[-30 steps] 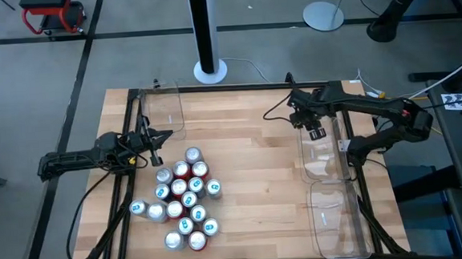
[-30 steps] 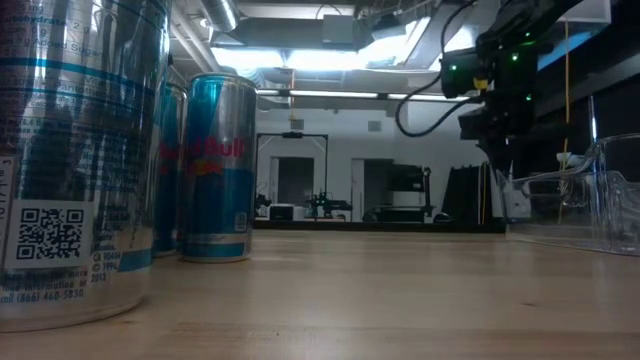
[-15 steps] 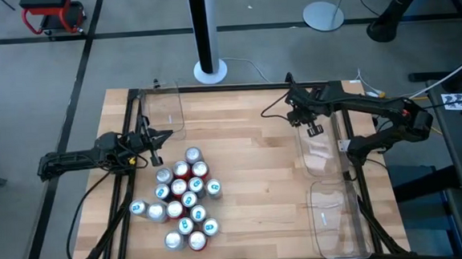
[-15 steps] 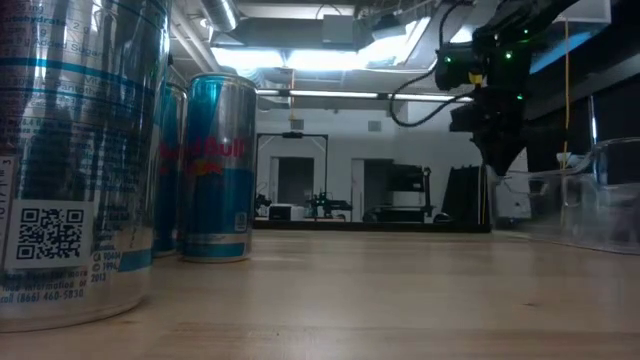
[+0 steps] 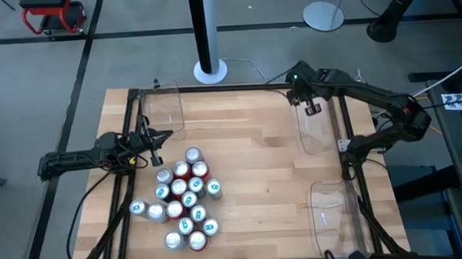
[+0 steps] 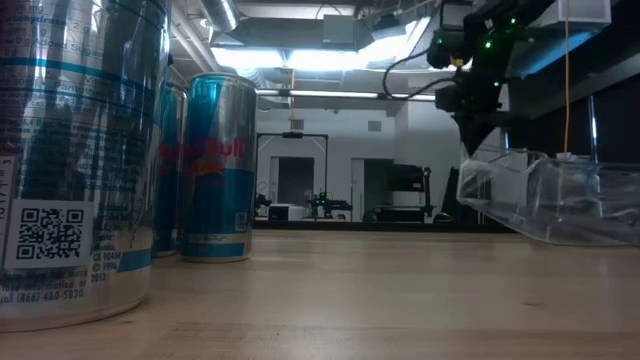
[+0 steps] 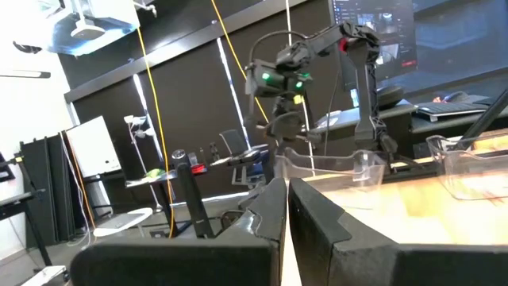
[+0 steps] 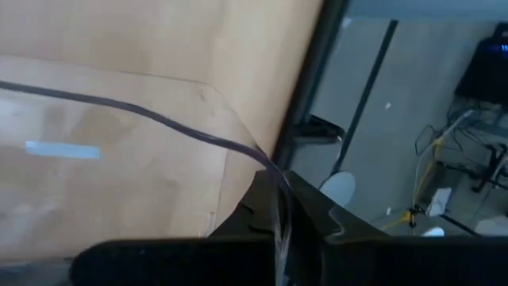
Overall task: Sort soda cans
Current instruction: Move the transparent bin from the middle right to the top right on the table, then move the transparent bin from the bottom right to the top center on the table
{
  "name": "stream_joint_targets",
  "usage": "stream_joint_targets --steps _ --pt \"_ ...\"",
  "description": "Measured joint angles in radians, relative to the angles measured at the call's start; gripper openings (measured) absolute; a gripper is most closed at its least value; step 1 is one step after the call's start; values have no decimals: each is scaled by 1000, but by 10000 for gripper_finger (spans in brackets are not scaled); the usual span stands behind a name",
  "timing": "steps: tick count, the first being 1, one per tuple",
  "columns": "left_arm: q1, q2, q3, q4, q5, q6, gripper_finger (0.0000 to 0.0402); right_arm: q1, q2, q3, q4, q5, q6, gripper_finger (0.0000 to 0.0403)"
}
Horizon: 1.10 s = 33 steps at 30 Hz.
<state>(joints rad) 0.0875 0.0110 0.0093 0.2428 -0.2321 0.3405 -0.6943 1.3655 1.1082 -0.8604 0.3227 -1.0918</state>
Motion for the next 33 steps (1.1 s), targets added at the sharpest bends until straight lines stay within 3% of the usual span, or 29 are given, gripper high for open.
stream_joint_targets --steps 6,12,21,25,33 --pt "0 0 0 0 0 0 11 -102 52 0 103 -10 -62 19" --pt "0 0 0 0 0 0 11 -183 115 0 169 -118 -100 21" --pt "0 0 0 0 0 0 11 -244 205 1 187 -119 -90 27" --pt "0 0 0 -1 0 0 11 -244 217 0 213 -94 -69 59" --pt "0 0 0 -1 0 -3 11 -243 217 0 232 -10 -58 165"
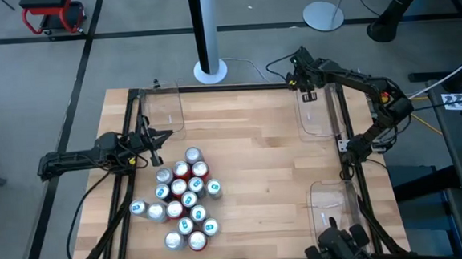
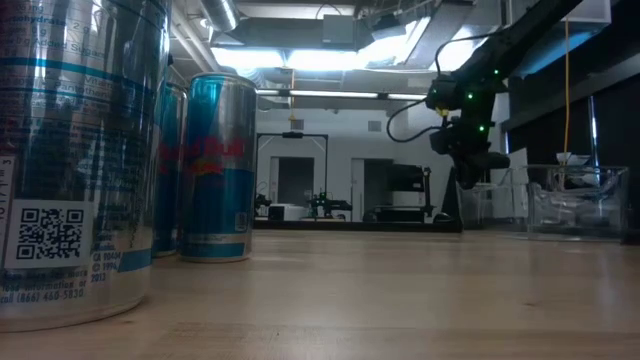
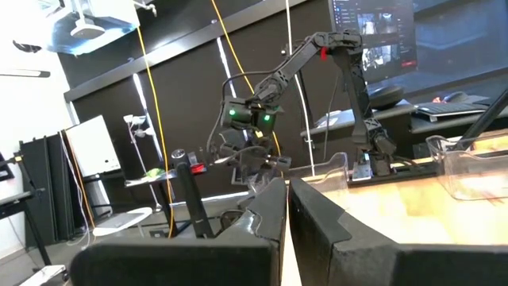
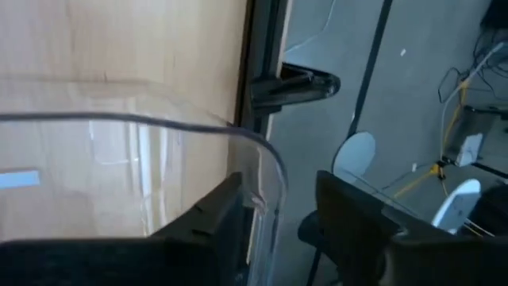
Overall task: Sort soda cans
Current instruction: Move the transparent bin from the bottom right to the top center on the table
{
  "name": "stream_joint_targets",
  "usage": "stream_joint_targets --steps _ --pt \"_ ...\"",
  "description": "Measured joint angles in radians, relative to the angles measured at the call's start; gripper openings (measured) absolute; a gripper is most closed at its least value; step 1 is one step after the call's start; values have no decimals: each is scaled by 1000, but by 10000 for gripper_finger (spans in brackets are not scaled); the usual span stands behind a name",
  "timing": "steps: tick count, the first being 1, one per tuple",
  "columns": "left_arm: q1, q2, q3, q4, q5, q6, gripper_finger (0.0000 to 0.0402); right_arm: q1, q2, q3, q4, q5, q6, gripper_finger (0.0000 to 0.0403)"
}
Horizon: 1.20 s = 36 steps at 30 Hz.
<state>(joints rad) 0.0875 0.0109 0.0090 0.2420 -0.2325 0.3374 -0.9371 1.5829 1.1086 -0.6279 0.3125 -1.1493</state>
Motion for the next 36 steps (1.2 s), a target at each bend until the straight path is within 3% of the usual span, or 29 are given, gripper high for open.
stream_joint_targets --steps 6,13,17,29,36 --pt "0 0 0 0 0 2 11 10 -21 76 -139 -10 -32 207" --pt "0 0 0 -1 0 -1 11 103 -120 200 -300 -19 -7 213" --pt "0 0 0 -9 0 -14 11 189 -181 239 -447 -104 35 213" --pt "0 0 0 -14 0 -1 11 626 -339 241 -803 -150 406 214" --pt "0 0 0 -14 0 3 11 937 -357 240 -844 -149 705 214"
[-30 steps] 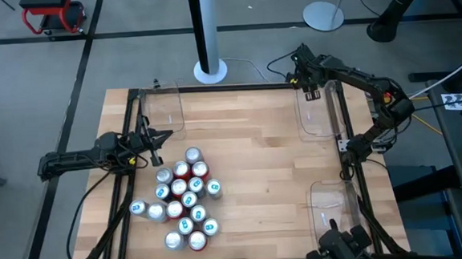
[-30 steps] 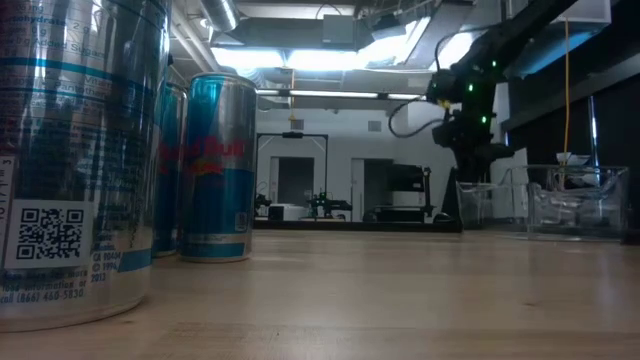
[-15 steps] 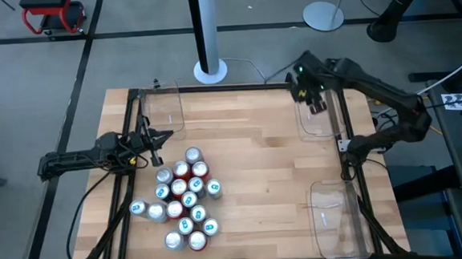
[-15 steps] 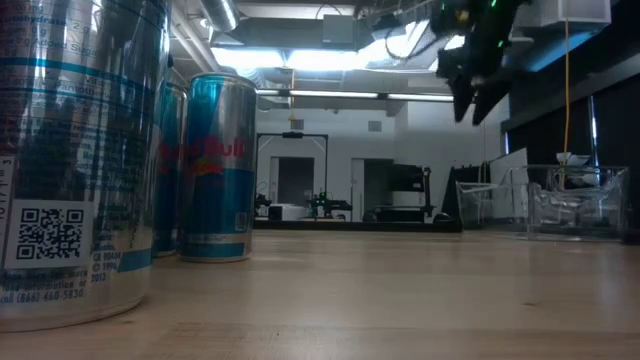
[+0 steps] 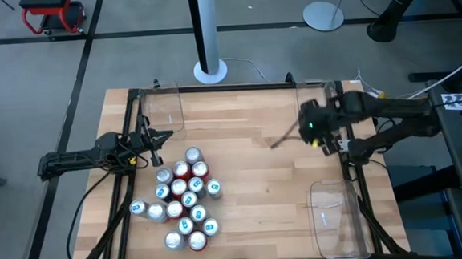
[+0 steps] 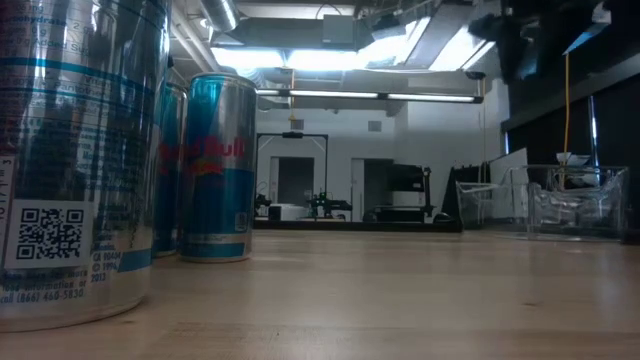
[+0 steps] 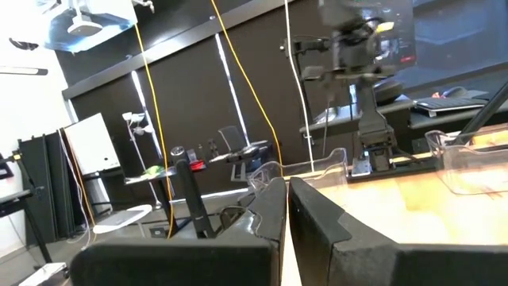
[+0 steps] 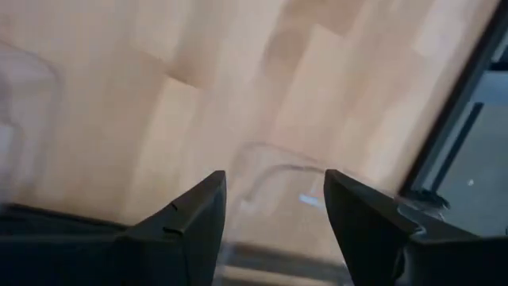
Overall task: Sort soda cans
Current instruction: Move the transparent bin from the bottom right to the top center on the table
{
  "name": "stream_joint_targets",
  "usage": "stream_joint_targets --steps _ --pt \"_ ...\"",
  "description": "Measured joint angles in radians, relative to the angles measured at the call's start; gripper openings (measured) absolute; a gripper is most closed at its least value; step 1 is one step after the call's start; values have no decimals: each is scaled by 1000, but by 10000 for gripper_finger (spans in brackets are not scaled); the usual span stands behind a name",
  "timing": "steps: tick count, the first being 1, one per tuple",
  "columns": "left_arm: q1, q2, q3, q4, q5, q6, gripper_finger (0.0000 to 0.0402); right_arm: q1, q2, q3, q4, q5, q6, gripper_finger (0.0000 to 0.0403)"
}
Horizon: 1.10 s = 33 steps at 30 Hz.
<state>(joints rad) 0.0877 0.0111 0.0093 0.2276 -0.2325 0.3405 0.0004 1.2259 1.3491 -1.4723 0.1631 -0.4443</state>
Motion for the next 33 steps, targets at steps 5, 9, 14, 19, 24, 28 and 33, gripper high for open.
stream_joint_targets --steps 5,9,14,19,24,28,33 --pt "0 0 0 1 0 1 11 193 4 -38 9 1 216 214" --pt "0 0 0 1 0 24 11 326 4 -114 8 -33 376 214" --pt "0 0 0 1 0 37 11 458 4 -224 72 -110 537 214" --pt "0 0 0 19 0 37 11 541 4 -296 134 -140 656 214" --pt "0 0 0 25 0 36 11 572 4 -344 238 -145 707 214" --pt "0 0 0 25 0 54 11 571 5 -377 324 -150 710 214" --pt "0 0 0 27 0 55 11 569 23 -425 353 -173 710 214"
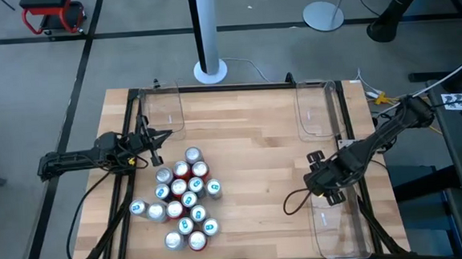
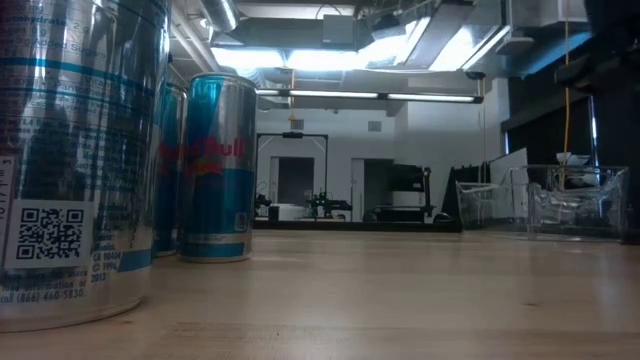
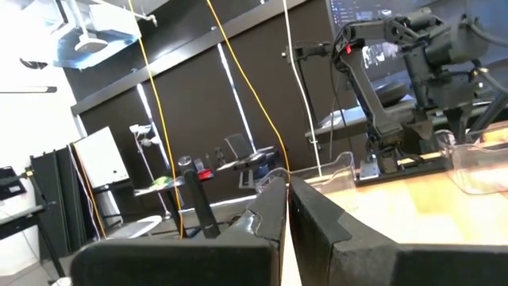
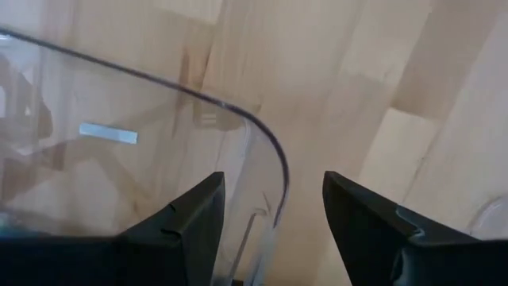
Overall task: Sort soda cans
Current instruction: Move the transparent bin from the bottom right to the top center on the table
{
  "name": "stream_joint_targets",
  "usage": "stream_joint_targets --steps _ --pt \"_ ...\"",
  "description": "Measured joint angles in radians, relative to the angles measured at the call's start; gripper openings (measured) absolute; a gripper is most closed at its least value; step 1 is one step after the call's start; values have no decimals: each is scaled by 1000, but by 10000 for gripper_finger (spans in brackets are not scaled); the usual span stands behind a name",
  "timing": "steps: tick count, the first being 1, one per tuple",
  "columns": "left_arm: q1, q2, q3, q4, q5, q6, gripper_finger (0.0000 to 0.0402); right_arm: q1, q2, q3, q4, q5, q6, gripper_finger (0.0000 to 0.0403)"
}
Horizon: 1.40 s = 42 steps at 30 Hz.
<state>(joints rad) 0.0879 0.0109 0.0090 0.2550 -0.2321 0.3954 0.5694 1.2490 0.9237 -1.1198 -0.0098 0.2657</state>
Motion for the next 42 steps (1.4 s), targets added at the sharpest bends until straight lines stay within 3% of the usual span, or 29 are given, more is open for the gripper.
stream_joint_targets --steps 9,22,30,35,42 --pt "0 0 0 16 0 -2 11 0 15 -22 87 53 -38 195" --pt "0 0 0 16 0 -3 11 0 19 -22 81 94 -155 12" --pt "0 0 0 17 0 -3 11 -29 19 -22 164 169 -259 22" --pt "0 0 0 17 0 -3 11 -90 24 -22 264 174 -380 6" --pt "0 0 0 17 0 -3 11 -202 64 -22 323 175 -513 18"
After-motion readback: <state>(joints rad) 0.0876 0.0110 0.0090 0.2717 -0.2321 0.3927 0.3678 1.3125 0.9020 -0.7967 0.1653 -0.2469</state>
